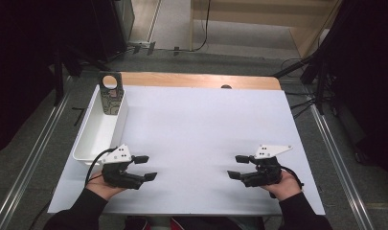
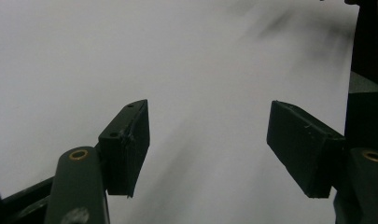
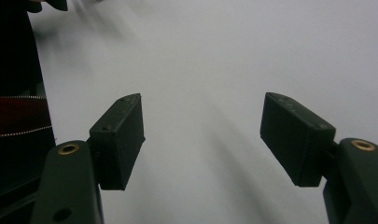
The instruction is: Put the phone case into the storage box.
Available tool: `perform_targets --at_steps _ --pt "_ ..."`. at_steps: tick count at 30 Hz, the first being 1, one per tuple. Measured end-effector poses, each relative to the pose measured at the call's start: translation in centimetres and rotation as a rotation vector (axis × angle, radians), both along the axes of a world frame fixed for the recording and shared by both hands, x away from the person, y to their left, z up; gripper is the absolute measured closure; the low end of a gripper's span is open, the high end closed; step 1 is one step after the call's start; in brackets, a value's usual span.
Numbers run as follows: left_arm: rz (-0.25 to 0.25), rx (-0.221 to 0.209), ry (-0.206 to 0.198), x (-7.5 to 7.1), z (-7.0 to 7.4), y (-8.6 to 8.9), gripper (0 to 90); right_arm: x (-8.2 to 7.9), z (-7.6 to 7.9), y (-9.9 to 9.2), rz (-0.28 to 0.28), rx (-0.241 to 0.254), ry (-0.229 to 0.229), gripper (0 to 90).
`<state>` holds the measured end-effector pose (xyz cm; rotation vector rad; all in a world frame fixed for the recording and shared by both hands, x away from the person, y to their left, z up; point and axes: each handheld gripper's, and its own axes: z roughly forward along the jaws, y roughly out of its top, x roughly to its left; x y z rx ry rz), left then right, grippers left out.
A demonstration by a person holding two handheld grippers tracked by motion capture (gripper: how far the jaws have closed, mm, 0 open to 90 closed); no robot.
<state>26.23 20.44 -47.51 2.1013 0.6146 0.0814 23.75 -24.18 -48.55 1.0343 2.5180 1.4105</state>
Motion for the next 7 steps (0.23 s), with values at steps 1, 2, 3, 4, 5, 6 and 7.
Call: perform_targets --at_steps 1,2,3,4,5,6,7 --pt "0.000 0.000 0.000 0.00 0.00 0.01 29.8 0.00 0.00 0.00 0.000 0.000 0.001 29.4" --pt "0.001 -0.001 0.000 -0.01 0.01 0.01 29.8 0.00 0.00 0.01 0.000 0.000 0.001 29.4" --pt "0.003 -0.001 0.000 -0.02 0.01 0.02 29.7 -0.01 -0.01 0.02 0.000 0.000 0.001 29.3" --pt "0.003 -0.001 0.000 -0.03 0.03 0.02 29.8 -0.01 -0.02 0.03 0.001 -0.001 -0.001 29.4" --pt "0.002 -0.002 0.000 -0.02 0.04 0.02 29.7 -0.01 -0.02 0.04 0.003 -0.002 -0.003 29.3" --pt "0.002 -0.002 -0.001 -0.02 0.05 0.00 29.8 -0.01 -0.03 0.04 0.003 -0.002 -0.001 29.3" --pt "0.001 -0.003 -0.002 -0.01 0.07 -0.01 29.7 -0.01 -0.04 0.04 0.002 -0.004 0.000 29.3"
